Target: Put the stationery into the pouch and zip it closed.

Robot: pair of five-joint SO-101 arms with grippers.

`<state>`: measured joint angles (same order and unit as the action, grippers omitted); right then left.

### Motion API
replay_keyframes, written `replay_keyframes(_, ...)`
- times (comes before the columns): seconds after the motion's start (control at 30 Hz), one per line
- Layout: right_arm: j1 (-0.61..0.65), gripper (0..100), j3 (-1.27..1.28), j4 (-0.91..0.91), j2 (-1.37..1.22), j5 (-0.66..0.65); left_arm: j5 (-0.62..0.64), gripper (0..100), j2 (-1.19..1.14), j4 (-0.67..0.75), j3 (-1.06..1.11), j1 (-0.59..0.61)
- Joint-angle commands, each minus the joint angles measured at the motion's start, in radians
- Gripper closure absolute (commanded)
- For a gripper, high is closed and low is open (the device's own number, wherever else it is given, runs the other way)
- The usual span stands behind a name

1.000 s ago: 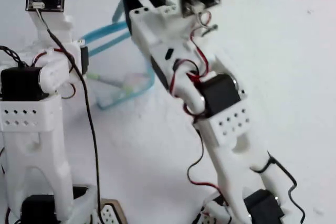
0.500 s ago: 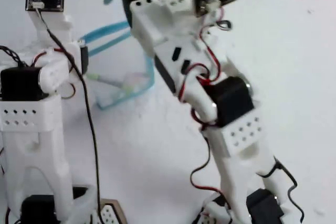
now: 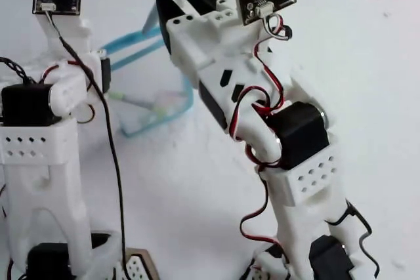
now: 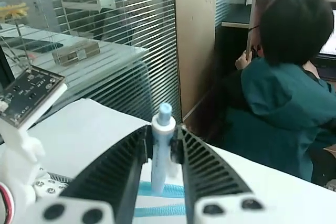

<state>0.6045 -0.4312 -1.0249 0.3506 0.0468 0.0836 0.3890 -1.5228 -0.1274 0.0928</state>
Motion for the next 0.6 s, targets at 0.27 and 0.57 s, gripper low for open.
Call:
replay_keyframes(0.27, 0.07, 98.2, -0.029, -0.018, 0.013, -0.009, -0.005, 98, -0.012, -0.008, 0.005, -0.008)
replay_keyframes(0.57, 0.061, 98.1, 0.091, -0.012, -0.128, -0.003, -0.005, 98, -0.008, -0.009, 0.005, -0.002)
